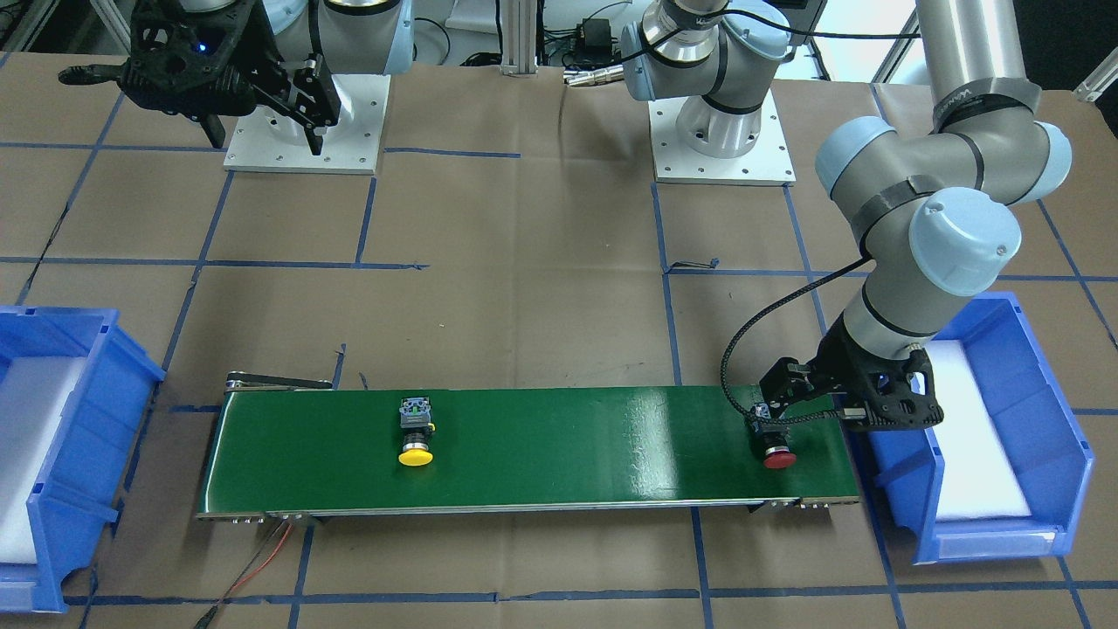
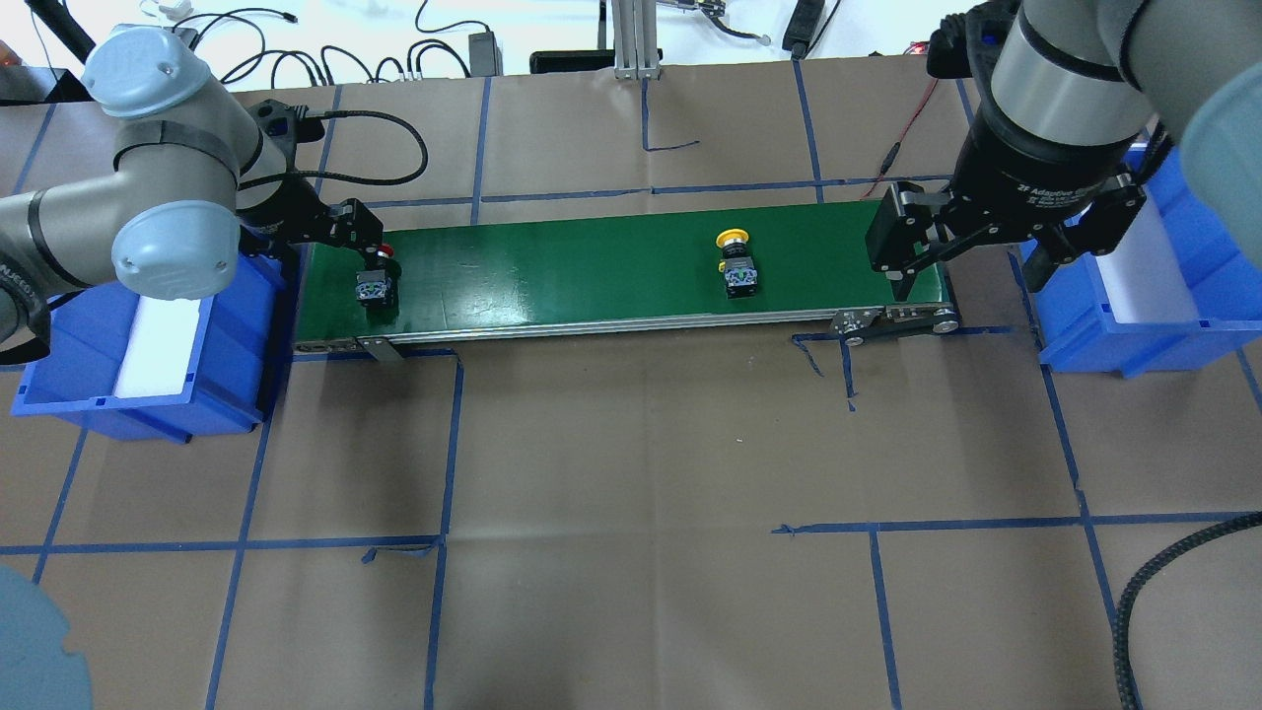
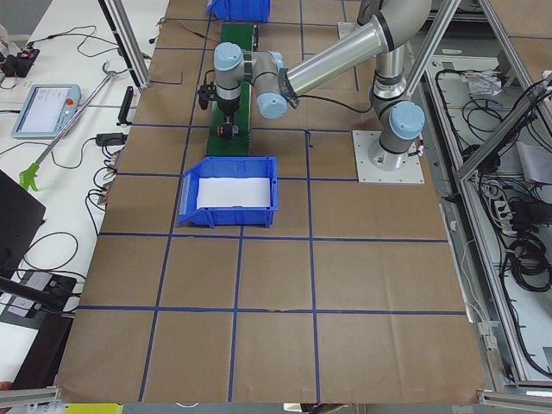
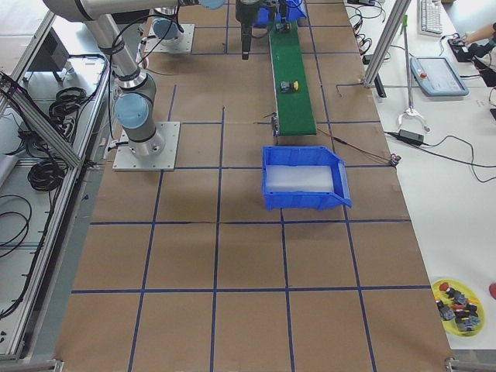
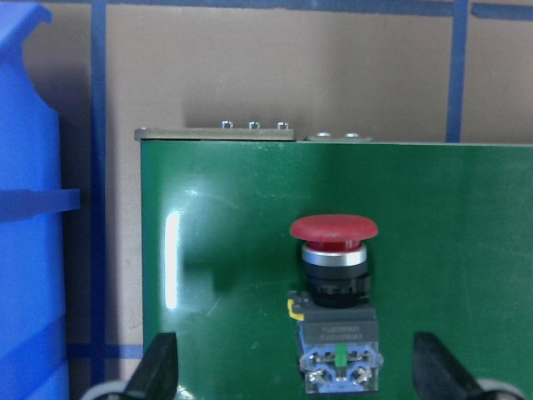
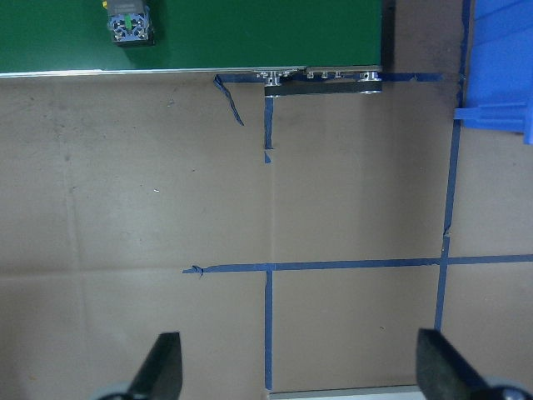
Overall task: Transport two buttons from left to right
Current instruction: 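Carry the red button to the conveyor and release it, then lift the left gripper away while the right gripper reaches for the yellow button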
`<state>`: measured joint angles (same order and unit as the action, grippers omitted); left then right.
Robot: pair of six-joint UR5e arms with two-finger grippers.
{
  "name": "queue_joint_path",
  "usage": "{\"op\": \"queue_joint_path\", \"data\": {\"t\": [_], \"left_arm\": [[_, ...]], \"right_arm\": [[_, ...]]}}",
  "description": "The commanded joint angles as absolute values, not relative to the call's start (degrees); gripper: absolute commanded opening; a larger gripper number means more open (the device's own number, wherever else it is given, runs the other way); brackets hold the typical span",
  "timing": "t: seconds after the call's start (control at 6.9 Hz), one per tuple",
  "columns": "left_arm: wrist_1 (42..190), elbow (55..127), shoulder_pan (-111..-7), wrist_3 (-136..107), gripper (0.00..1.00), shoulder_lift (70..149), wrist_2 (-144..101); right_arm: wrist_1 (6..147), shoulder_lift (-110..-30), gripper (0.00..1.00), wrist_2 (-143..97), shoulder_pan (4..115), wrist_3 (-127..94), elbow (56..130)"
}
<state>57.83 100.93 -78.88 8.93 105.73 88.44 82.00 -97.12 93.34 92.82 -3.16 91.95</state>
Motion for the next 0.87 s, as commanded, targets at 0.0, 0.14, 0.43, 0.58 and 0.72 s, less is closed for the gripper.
{"op": "queue_joint_path", "data": {"t": [0.0,0.14,0.43,0.58,0.72], "left_arm": [[64.3,100.11,-80.06,7.83,1.0,101.45,88.33],[68.6,98.63,-82.42,6.43,1.0,99.42,88.5],[82.38,92.14,-87.86,2.65,1.0,96.17,91.57],[84.44,91.76,-88.24,2.64,1.0,94.41,91.49],[86.2,92.54,-88.33,1.94,1.0,91.96,91.49]], "right_arm": [[82.26,-97.03,1.0,93.34,92.9,-3.16,92.02],[82.18,-96.86,1.0,93.34,92.9,-3.08,92.02],[85.92,-91.36,1.0,93.43,92.73,-3.08,91.85],[93.79,-87.58,1.0,93.6,92.64,-2.9,91.58],[103.09,-84.32,1.0,93.6,92.72,-2.81,91.32]]}}
